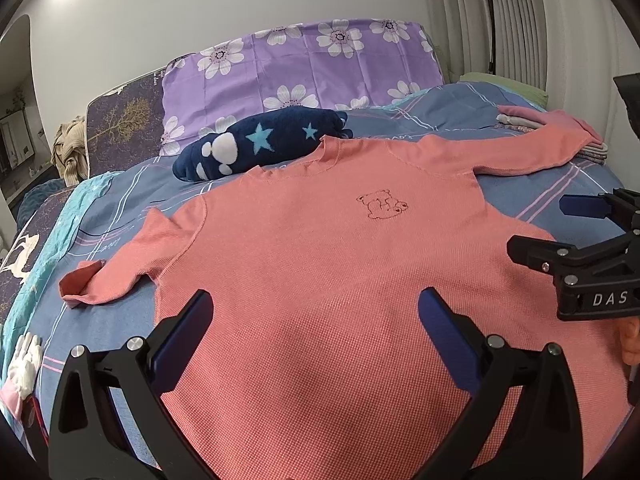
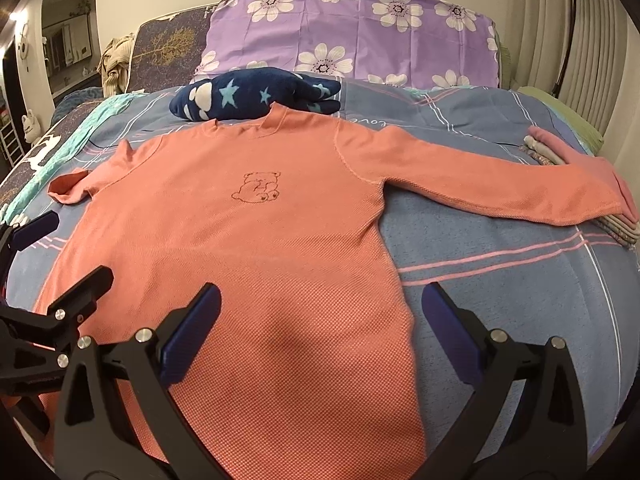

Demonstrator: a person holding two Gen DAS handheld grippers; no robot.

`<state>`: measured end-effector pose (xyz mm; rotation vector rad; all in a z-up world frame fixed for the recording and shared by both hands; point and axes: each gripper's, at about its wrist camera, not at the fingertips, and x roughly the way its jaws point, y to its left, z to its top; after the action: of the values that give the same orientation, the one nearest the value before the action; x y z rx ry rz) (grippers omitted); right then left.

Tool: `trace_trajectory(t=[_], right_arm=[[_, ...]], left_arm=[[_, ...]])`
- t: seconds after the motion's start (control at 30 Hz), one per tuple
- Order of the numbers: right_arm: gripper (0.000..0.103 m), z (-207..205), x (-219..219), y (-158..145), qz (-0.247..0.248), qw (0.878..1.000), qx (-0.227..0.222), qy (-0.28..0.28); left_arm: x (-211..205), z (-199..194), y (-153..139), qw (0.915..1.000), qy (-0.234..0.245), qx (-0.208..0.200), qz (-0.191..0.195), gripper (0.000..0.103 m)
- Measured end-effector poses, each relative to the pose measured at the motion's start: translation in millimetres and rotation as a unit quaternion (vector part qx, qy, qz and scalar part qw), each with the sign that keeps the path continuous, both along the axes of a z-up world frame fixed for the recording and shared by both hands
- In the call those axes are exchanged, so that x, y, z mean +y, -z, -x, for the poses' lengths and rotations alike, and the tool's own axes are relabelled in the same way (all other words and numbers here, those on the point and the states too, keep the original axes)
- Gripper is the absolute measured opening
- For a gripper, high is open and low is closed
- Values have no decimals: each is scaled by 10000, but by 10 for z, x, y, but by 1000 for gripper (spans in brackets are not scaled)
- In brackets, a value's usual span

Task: Fold small clothes

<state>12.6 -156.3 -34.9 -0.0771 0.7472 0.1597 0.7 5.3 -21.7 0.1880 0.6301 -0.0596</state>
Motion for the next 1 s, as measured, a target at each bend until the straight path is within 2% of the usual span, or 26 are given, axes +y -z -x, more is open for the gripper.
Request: trace_trajectory(t=[0.67,0.83,1.0], right_arm=[[101,-11,-42,44,-24,9999,111,78],[101,-62,-53,99,-49,9996,275,86],[101,-20,-58,35,15,9998,115,129]], left_arm=[[-6,17,33,10000,18,3,-50,102],[66,0,9,9996,-25,-65,256,102],[75,-19,26,9994,-52,24,333,102]])
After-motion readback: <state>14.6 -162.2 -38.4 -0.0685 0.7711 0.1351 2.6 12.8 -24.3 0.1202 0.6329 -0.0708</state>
